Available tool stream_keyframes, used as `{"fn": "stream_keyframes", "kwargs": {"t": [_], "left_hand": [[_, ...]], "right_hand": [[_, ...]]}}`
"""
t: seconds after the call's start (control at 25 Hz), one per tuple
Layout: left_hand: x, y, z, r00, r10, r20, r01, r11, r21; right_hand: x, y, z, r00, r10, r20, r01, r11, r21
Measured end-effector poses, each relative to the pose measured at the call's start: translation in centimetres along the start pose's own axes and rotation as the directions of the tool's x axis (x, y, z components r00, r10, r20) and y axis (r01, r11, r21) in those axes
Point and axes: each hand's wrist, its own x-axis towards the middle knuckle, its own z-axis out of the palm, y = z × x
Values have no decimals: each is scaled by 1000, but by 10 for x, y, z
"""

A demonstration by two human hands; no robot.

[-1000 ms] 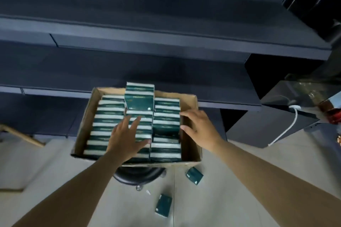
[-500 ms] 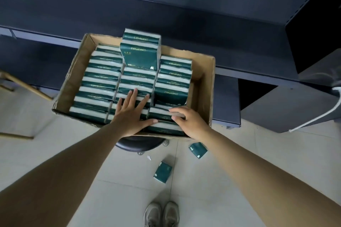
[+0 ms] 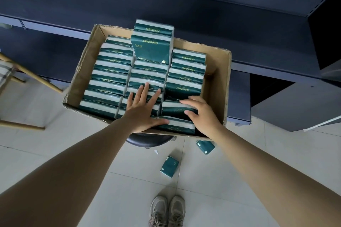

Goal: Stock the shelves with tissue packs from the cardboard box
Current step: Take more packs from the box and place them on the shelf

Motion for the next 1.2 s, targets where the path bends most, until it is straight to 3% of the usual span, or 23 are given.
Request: {"fn": "stream_keyframes", "kwargs": {"t": [0.28,0.48,0.68,0.92,1.08,1.2], "left_hand": [[-1,-1,-3,1000,3,-28,-3,1000,-10],[-16,-4,-23,974,-3,-226,-16,997,-80],[-46,-11,-85,915,10,-403,-31,998,-47],[-85,-47,-217,751,38,-660,-115,991,-73],[-118,-94,-318,606,93,-790,-167,986,-11],[-144,-135,-392,535,163,-829,-181,981,76]], "right_hand": [[2,-6,-2,999,11,-43,-11,1000,19],[-10,-33,-23,983,-94,-161,88,995,-46],[-21,-96,-69,953,-249,-175,221,962,-161],[-12,-233,-132,845,-460,-273,401,882,-246],[2,-342,-156,779,-539,-321,452,837,-309],[8,-422,-165,724,-579,-374,490,814,-312]]}}
